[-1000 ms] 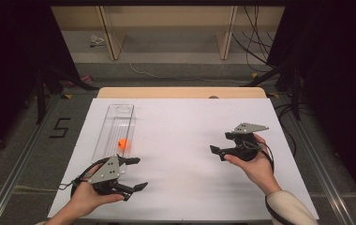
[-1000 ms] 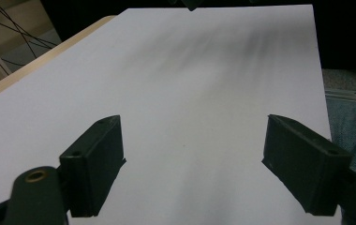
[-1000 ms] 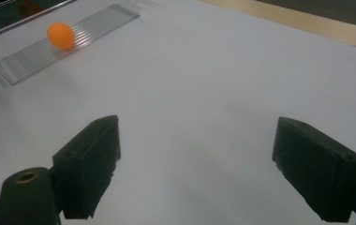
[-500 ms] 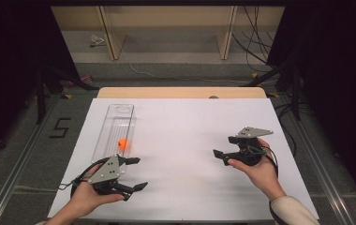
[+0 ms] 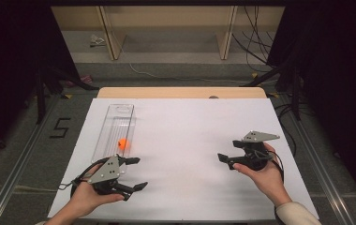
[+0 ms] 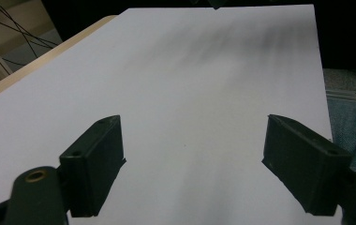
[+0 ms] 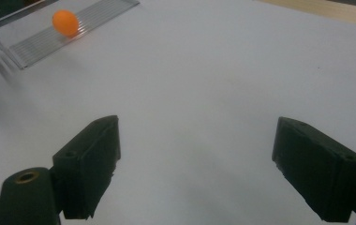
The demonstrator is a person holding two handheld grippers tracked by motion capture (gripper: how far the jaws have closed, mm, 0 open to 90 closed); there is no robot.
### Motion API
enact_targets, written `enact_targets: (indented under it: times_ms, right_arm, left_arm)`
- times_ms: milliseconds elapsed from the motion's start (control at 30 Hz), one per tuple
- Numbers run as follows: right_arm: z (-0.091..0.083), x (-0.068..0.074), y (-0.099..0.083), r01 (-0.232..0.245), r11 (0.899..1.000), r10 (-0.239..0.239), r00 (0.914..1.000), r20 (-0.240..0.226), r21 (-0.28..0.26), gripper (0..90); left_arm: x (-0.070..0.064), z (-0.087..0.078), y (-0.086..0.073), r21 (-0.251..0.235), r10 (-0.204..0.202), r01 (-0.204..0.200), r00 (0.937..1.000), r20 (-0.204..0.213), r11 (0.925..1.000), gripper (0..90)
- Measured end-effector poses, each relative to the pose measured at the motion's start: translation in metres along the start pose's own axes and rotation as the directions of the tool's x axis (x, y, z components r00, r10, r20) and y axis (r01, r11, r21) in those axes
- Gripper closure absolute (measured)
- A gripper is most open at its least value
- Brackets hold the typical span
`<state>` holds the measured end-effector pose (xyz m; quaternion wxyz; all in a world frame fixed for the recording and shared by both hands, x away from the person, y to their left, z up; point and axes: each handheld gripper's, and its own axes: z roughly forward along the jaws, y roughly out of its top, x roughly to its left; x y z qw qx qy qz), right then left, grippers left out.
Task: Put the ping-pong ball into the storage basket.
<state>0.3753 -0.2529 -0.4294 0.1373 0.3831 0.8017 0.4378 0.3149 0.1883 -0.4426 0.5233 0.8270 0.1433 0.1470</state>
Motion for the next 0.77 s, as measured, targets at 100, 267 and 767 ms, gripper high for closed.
enact_targets:
  times_ms: [100, 267, 767]
  right_arm:
    - [-0.0015, 0.0, -0.0028, -0.005, 1.0, 0.005, 1.0, 0.0, 0.003, 16.5]
    - [-0.0021, 0.0002, -0.0055, -0.006, 1.0, 0.006, 1.0, -0.002, 0.008, 16.4]
    - [-0.0024, -0.0029, -0.007, -0.011, 1.0, 0.011, 0.9999, -0.006, -0.01, 16.5]
  left_arm:
    - [0.0, 0.0, 0.0, 0.0, 0.0, 0.0, 1.0, 0.0, 1.0, 20.0]
    - [-0.0001, 0.0, 0.0001, 0.0, 0.0, 0.0, 1.0, 0.001, 1.0, 20.0]
    - [-0.0001, 0.0006, 0.0007, -0.004, 0.0, 0.0, 1.0, 0.007, 1.0, 20.0]
